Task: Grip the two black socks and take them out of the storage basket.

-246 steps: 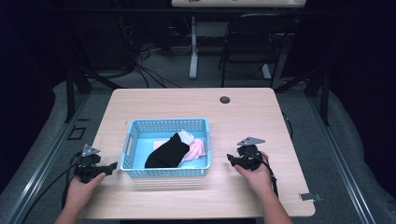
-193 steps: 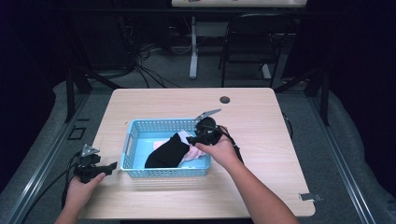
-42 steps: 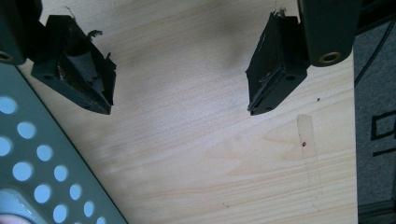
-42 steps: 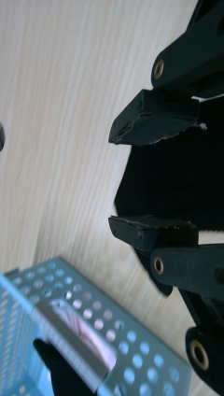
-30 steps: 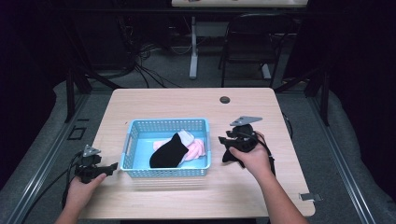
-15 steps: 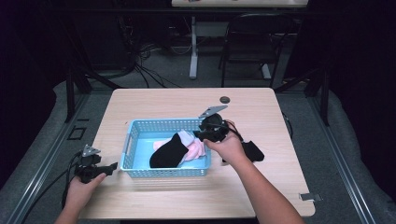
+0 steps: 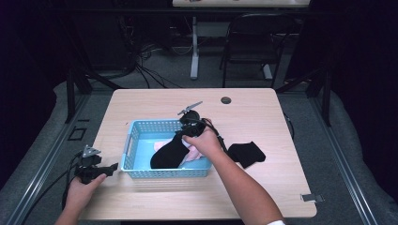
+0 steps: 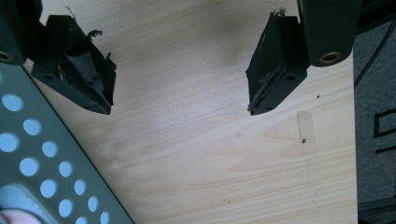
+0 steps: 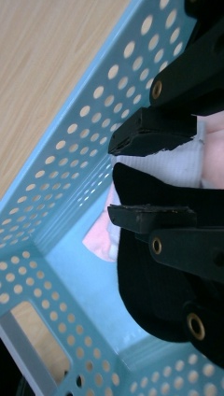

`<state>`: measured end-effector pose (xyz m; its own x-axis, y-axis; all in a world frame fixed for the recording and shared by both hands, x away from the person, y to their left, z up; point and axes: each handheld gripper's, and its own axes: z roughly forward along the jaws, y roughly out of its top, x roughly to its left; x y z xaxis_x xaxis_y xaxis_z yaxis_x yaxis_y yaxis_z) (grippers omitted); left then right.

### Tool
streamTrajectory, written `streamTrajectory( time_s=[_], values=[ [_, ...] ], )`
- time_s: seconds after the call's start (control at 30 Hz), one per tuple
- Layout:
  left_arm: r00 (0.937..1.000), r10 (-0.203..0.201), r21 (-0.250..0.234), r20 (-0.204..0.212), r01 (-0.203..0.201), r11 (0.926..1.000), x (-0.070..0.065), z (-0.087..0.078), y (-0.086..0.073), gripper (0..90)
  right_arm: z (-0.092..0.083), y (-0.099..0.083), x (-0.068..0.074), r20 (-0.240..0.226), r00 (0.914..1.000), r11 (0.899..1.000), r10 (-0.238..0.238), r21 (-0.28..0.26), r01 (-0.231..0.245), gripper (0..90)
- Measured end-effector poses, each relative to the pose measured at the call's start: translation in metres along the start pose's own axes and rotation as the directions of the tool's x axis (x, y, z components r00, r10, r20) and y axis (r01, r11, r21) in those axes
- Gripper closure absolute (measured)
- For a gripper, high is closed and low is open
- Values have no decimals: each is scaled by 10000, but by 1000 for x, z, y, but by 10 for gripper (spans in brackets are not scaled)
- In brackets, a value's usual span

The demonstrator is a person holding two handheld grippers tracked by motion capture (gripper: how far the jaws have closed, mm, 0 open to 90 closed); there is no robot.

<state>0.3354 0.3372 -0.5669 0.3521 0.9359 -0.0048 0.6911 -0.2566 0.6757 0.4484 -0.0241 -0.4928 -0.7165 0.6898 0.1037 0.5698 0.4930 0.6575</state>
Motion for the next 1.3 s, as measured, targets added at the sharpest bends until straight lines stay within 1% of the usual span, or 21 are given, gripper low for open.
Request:
streamTrajectory(
  time_s=[0.07,0.17,0.23,0.3,0.33,0.4,0.47,0.57,0.6,0.67,0.73,0.83,0.9,1.0,1.03,1.07,1.1,1.2,1.23,1.27,1.3],
  values=[
    [10000,2,-13,11,-2,10000,0,0,0,237,14,4,1,129,9995,9994,291,194,-293,635],
    [10000,-3,-8,23,3,10000,0,-1,0,237,23,6,1,226,9991,9984,370,409,-379,627],
    [10000,0,-18,32,0,10000,0,-1,0,237,30,7,2,368,9977,9967,578,553,-598,615],
    [10000,3,-32,30,-3,10000,0,-1,0,237,36,7,2,470,9951,9938,876,646,-905,605],
    [10000,-15,-43,25,15,10000,0,-1,0,237,41,7,2,608,9910,9903,1192,648,-1230,599],
    [10000,-17,-42,26,17,10000,0,-1,0,237,43,7,1,555,9906,9886,1253,775,-1294,599],
    [10000,-2,-57,32,3,10000,0,-1,0,237,48,6,0,529,9864,9841,1556,787,-1594,599],
    [10000,-13,-65,29,13,10000,0,-1,0,237,53,4,-2,493,9857,9801,1609,1095,-1655,611],
    [10000,-3,-60,33,4,10000,1,-1,0,237,53,4,-2,487,9861,9779,1586,1299,-1637,620],
    [10000,-3,-53,33,3,10000,1,-1,0,237,54,3,-2,346,9847,9760,1709,1306,-1740,659],
    [10000,0,-58,35,0,10000,1,-1,0,237,54,2,0,222,9861,9785,1645,1228,-1660,714],
    [10000,-9,-51,34,9,10000,0,-1,0,237,49,2,3,86,9916,9859,1289,1067,-1291,825],
    [10000,-9,-40,34,9,10000,0,-1,0,237,45,3,6,9,9958,9899,916,1084,-911,862],
    [10000,-11,-40,36,11,10000,0,-1,0,237,39,3,13,128,9980,9965,616,555,-623,869],
    [10000,-15,-33,36,15,10000,0,-1,0,237,35,3,14,141,9992,9980,365,517,-371,869],
    [10000,-3,-15,32,3,10000,0,-1,0,237,26,3,17,135,9999,9997,89,206,-92,870],
    [10000,-3,-15,32,3,10000,0,-1,0,237,26,3,17,135,9999,9997,89,206,-92,870],
    [10000,-4,-14,27,4,10000,0,-1,0,237,11,4,23,2,10000,9994,-69,-344,69,872],
    [10000,-4,-19,23,4,10000,0,-1,0,237,4,5,27,-122,9999,9972,-65,-742,55,872],
    [10000,0,-8,25,0,10000,0,-1,0,237,-1,5,28,-167,9997,9967,-194,-787,180,872],
    [10000,-4,-8,7,4,10000,0,0,0,237,-8,6,32,-259,9993,9938,-284,-1084,254,872]
  ],
)
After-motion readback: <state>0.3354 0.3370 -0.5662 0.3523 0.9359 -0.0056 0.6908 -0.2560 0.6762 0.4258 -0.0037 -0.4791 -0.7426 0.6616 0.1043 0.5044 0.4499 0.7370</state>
